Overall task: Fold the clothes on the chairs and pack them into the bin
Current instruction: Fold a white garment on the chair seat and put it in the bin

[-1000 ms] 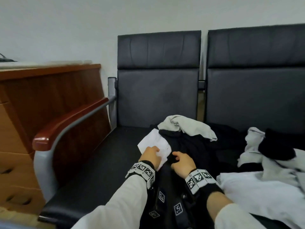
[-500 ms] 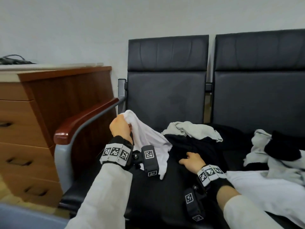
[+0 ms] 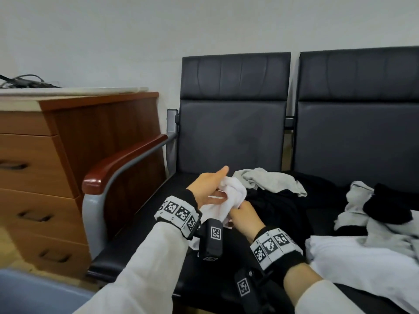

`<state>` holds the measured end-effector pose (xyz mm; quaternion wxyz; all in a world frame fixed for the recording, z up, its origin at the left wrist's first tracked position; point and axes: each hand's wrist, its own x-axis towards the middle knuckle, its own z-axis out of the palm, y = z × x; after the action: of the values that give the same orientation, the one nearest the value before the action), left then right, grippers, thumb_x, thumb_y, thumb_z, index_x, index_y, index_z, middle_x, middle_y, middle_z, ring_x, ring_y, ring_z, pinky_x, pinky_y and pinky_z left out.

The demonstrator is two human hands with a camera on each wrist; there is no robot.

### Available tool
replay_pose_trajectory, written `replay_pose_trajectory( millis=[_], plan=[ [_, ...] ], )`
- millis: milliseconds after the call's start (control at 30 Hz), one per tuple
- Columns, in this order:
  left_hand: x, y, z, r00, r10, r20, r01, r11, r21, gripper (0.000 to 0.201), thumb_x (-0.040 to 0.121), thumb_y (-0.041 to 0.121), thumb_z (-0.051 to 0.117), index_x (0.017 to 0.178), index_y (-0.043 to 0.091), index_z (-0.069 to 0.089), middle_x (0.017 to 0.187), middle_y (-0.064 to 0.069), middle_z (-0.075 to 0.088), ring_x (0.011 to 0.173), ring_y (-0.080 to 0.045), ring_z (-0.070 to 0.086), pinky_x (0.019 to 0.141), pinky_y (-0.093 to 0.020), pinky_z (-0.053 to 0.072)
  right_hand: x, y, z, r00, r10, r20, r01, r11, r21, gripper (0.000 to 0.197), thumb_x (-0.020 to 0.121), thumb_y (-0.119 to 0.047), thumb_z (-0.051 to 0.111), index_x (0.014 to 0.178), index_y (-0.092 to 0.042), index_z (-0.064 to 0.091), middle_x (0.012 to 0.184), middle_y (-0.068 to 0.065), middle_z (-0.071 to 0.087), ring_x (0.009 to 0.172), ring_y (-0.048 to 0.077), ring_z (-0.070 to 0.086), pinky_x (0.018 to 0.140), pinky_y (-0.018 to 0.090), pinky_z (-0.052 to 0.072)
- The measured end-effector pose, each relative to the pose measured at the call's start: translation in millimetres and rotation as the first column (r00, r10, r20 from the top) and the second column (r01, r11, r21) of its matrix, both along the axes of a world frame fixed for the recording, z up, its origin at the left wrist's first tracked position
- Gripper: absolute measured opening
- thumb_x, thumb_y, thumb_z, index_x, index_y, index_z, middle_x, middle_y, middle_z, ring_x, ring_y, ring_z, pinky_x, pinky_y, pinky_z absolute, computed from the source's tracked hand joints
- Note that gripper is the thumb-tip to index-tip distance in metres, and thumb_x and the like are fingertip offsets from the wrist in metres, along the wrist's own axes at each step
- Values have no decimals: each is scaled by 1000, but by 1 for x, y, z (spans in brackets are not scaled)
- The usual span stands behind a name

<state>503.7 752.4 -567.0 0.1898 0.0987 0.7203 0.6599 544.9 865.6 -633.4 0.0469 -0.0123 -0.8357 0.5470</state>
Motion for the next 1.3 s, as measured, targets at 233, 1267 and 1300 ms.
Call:
replay_pose_trajectory(
  millis=[233, 1267, 1300],
  plan=[
    [-7, -4, -37, 971, -234, -36, 198, 885, -421, 87, 62, 31, 80, 137, 26, 36, 129, 4, 51, 117, -19, 52, 94, -39, 49, -3, 9, 2, 977, -215, 10, 207, 928, -311, 10, 87, -5, 53, 87, -11, 59, 79, 8, 63, 81, 25, 61, 65, 34, 52],
    [9, -28, -14, 782, 621, -48, -599, 771, 217, 19, 88, 36, 60, 89, 17, 63, 118, -16, 64, 85, -18, 57, 79, -31, 49, -3, 23, 0, 996, 36, -80, -44, 994, -96, 16, 82, -16, 71, 88, -3, 67, 81, 7, 65, 77, 20, 61, 71, 32, 48],
    [10, -33, -14, 774, 629, 72, -619, 730, 288, 14, 88, 34, 60, 89, 21, 62, 124, -17, 61, 93, -18, 58, 88, -32, 48, -3, 27, 0, 996, 18, -91, -27, 994, -104, 10, 82, -15, 71, 82, -6, 67, 76, 4, 64, 74, 18, 58, 68, 30, 46]
  ],
)
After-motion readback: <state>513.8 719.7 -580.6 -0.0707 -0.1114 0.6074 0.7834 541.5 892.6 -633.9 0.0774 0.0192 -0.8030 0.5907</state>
